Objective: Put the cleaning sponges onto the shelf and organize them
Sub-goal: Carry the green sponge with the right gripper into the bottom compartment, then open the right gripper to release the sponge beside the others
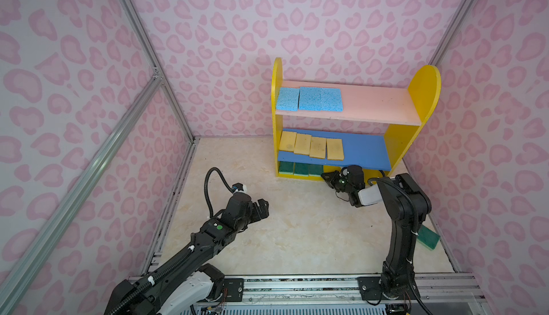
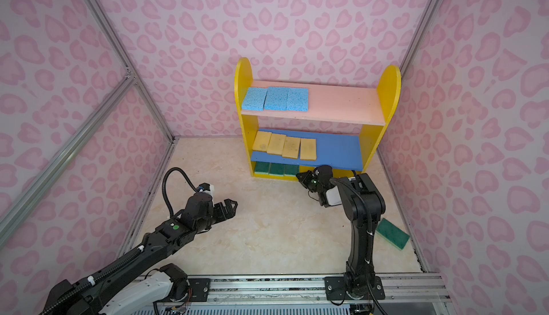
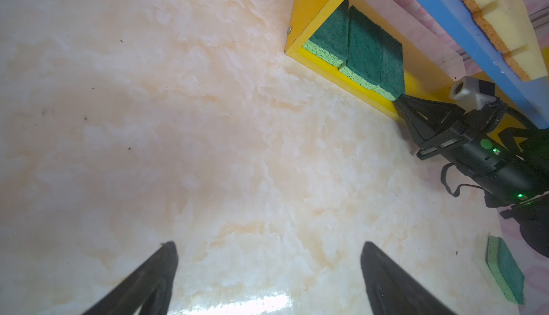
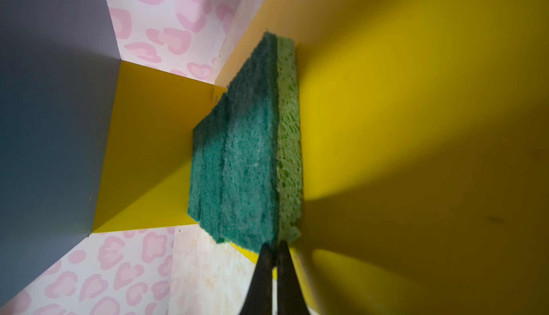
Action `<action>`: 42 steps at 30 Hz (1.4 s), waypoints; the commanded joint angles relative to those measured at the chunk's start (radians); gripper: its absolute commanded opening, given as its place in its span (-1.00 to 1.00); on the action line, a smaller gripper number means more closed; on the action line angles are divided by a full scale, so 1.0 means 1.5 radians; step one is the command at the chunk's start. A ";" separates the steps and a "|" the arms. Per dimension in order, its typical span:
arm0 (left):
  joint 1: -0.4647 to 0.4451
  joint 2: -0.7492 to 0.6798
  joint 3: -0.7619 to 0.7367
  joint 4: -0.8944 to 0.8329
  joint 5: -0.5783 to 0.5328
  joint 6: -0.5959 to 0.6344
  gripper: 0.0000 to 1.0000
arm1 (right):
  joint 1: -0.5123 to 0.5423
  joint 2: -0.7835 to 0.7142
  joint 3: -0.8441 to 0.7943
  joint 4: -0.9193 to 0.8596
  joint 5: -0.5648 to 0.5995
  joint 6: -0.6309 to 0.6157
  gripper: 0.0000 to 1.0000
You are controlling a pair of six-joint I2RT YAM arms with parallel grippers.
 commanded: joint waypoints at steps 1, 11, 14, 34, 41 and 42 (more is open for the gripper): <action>0.001 0.002 0.009 0.009 0.002 0.002 0.95 | 0.003 0.015 0.008 0.000 -0.002 -0.005 -0.93; 0.001 -0.004 0.009 0.005 0.000 0.001 0.95 | 0.013 0.025 0.017 0.008 0.000 0.000 -0.59; 0.002 -0.005 0.010 0.003 0.000 0.001 0.95 | 0.014 0.013 0.012 0.002 0.004 -0.005 -0.29; 0.001 -0.034 0.005 -0.004 0.051 0.037 0.95 | 0.053 -0.219 -0.130 -0.204 0.157 -0.092 0.29; -0.021 -0.054 -0.006 0.015 0.058 0.038 0.95 | 0.104 -0.438 -0.166 -0.486 0.299 -0.197 0.28; -0.025 -0.052 -0.007 0.020 0.059 0.035 0.95 | 0.102 -0.479 -0.173 -0.529 0.310 -0.203 0.28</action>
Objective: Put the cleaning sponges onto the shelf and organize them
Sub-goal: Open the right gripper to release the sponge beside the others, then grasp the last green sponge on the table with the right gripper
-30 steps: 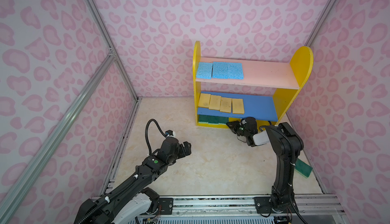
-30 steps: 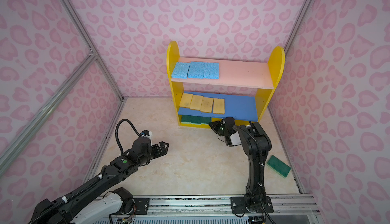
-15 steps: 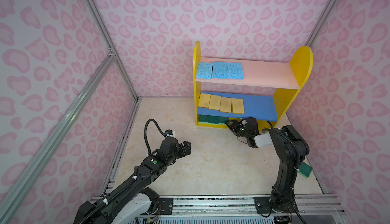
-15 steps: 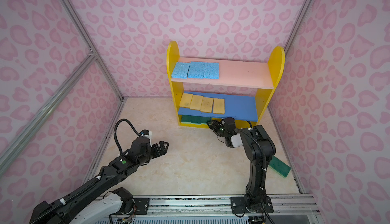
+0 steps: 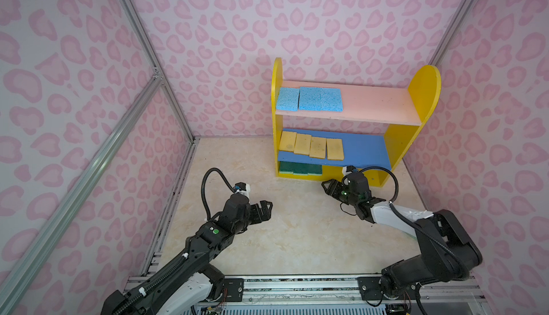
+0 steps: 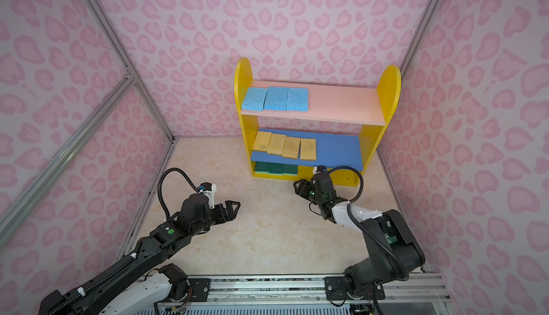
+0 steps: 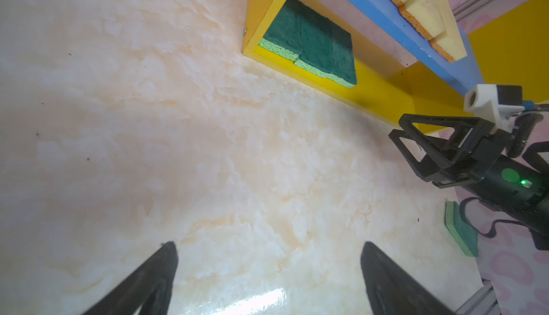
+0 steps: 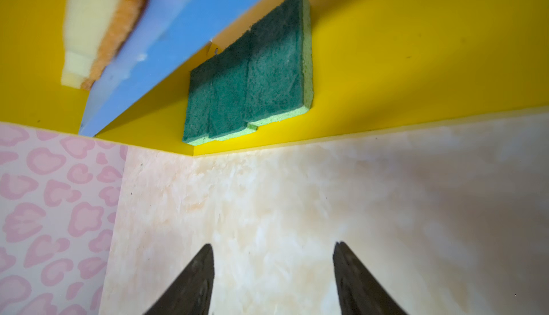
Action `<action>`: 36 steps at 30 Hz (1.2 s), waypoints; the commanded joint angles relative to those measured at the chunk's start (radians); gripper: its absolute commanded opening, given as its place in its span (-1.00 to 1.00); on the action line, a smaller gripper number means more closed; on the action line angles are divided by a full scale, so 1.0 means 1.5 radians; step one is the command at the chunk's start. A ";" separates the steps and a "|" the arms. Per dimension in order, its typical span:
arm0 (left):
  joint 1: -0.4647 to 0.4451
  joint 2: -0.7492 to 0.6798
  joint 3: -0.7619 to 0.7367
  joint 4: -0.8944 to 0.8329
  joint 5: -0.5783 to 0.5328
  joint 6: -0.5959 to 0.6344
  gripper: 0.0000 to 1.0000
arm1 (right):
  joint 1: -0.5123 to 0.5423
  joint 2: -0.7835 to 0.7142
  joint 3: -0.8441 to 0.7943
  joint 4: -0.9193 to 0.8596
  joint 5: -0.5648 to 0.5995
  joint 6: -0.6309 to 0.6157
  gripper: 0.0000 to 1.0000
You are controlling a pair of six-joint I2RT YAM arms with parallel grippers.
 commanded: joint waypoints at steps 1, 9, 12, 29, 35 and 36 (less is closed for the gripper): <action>-0.009 0.003 -0.008 0.025 0.005 0.000 0.95 | -0.004 -0.089 -0.019 -0.196 0.096 -0.059 0.28; -0.040 0.035 -0.025 0.070 0.001 -0.017 0.95 | -0.103 -0.309 -0.030 -0.499 0.215 -0.073 0.23; -0.046 0.037 -0.029 0.076 0.002 -0.022 0.95 | -0.167 -0.352 -0.038 -0.551 0.236 -0.081 0.21; -0.048 0.044 -0.045 0.098 0.046 -0.018 0.95 | -0.453 -0.297 -0.075 -0.577 0.335 -0.025 0.37; -0.049 0.058 -0.046 0.104 0.047 -0.018 0.95 | -0.526 -0.250 -0.091 -0.520 0.271 -0.050 0.35; -0.049 0.058 -0.046 0.104 0.047 -0.018 0.94 | -0.528 -0.243 -0.094 -0.513 0.269 -0.052 0.35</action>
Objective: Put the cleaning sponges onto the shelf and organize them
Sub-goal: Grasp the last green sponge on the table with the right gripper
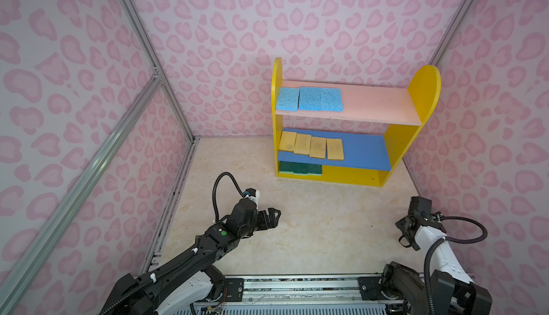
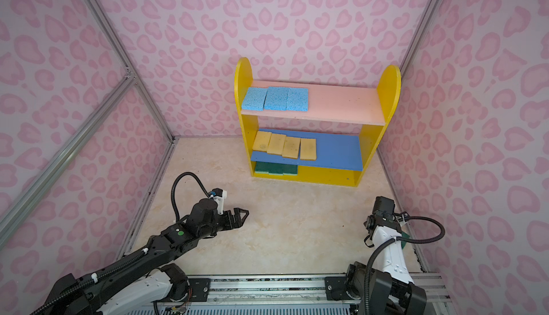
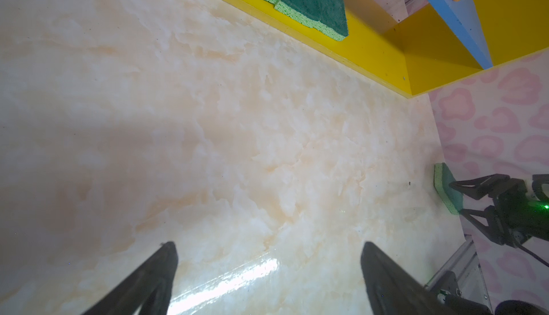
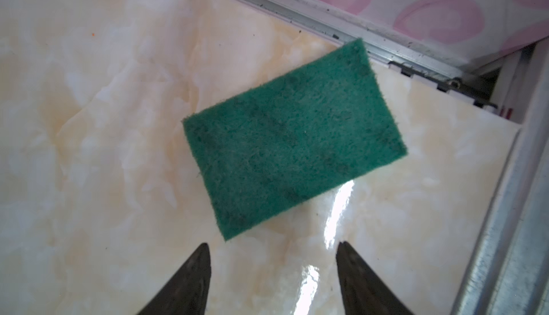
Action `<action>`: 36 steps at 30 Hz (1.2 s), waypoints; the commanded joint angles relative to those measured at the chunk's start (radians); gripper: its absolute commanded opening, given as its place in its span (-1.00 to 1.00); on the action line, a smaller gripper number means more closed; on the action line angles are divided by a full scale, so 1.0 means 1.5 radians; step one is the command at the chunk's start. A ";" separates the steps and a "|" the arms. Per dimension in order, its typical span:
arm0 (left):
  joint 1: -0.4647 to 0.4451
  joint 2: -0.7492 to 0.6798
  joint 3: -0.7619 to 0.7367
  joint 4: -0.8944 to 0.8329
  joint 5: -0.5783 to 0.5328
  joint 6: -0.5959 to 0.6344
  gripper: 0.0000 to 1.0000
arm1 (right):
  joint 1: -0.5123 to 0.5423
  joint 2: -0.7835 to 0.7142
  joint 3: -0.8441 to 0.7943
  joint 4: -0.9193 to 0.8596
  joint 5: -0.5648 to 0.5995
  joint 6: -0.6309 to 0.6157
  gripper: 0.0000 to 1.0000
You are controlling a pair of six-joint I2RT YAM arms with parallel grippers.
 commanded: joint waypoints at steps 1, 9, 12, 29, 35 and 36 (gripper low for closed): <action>0.000 0.005 -0.001 0.022 0.003 0.002 0.95 | -0.015 0.021 -0.008 0.039 -0.025 -0.019 0.33; 0.000 0.000 -0.004 0.012 -0.003 -0.002 0.95 | -0.036 0.065 -0.008 0.077 -0.049 -0.037 0.21; 0.000 -0.005 -0.005 0.009 -0.004 -0.005 0.95 | -0.052 0.079 -0.007 0.090 -0.066 -0.041 0.19; 0.000 -0.015 0.006 -0.014 -0.015 -0.009 0.94 | -0.093 0.153 0.006 0.118 -0.132 -0.050 -0.67; 0.000 -0.011 0.012 -0.015 -0.015 -0.008 0.95 | -0.093 0.127 0.004 0.116 -0.140 -0.058 -1.00; 0.000 -0.009 0.014 -0.015 -0.015 -0.008 0.95 | -0.093 0.124 0.005 0.115 -0.145 -0.062 -1.00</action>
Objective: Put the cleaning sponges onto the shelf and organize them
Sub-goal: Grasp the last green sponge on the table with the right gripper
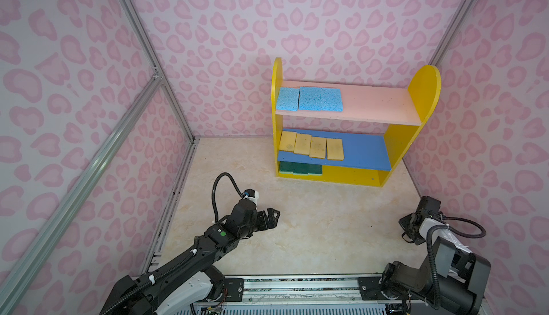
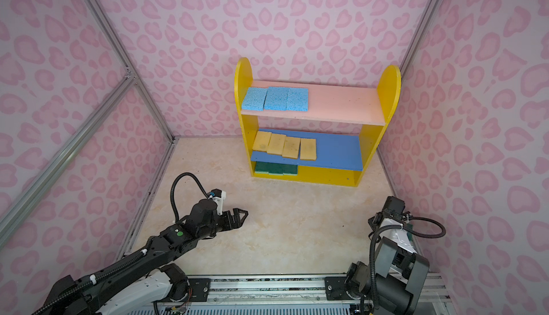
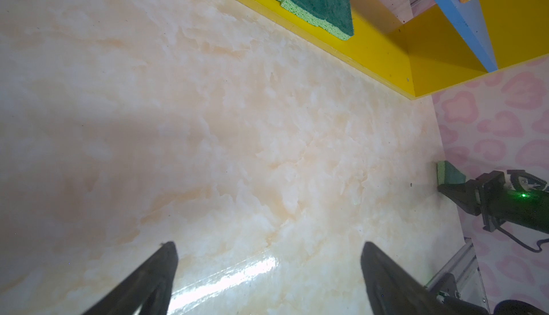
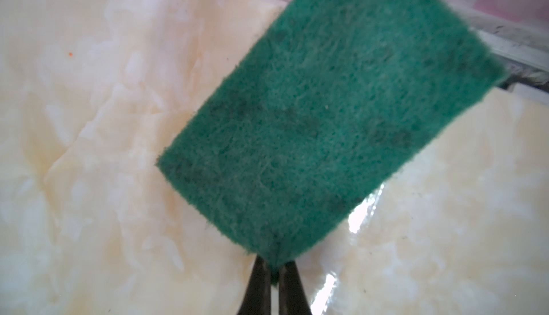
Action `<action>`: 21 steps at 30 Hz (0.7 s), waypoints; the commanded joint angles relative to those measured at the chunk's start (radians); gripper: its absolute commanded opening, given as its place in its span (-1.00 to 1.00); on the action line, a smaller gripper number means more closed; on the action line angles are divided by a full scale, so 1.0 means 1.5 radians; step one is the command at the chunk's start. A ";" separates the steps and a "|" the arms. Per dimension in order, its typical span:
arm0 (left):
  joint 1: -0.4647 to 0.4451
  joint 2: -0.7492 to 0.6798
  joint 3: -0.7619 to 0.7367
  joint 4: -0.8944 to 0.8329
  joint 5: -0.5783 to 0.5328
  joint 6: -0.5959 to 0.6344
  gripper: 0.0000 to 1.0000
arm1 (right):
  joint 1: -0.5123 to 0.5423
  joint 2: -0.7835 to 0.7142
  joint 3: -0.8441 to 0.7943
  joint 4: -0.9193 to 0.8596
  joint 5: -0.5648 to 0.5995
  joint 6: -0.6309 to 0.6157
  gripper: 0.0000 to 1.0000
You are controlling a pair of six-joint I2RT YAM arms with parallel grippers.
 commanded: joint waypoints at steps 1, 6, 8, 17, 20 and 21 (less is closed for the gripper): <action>0.000 0.004 0.013 0.004 -0.007 0.004 0.95 | 0.002 -0.007 -0.004 -0.017 -0.026 -0.014 -1.00; 0.000 0.014 0.023 0.004 -0.007 0.009 0.95 | 0.013 -0.031 -0.004 -0.028 -0.049 -0.026 -1.00; 0.000 0.017 0.027 0.004 -0.007 0.009 0.95 | 0.031 -0.048 -0.007 -0.038 -0.057 -0.023 -1.00; 0.008 0.034 0.054 -0.003 0.016 0.012 0.94 | 0.206 -0.161 -0.025 -0.072 -0.100 0.005 -1.00; 0.023 0.032 0.057 -0.002 0.033 0.007 0.94 | 0.290 -0.204 -0.034 -0.086 -0.105 0.022 -1.00; 0.028 0.031 0.057 0.000 0.038 0.005 0.94 | 0.318 -0.217 -0.036 -0.084 -0.108 0.026 -1.00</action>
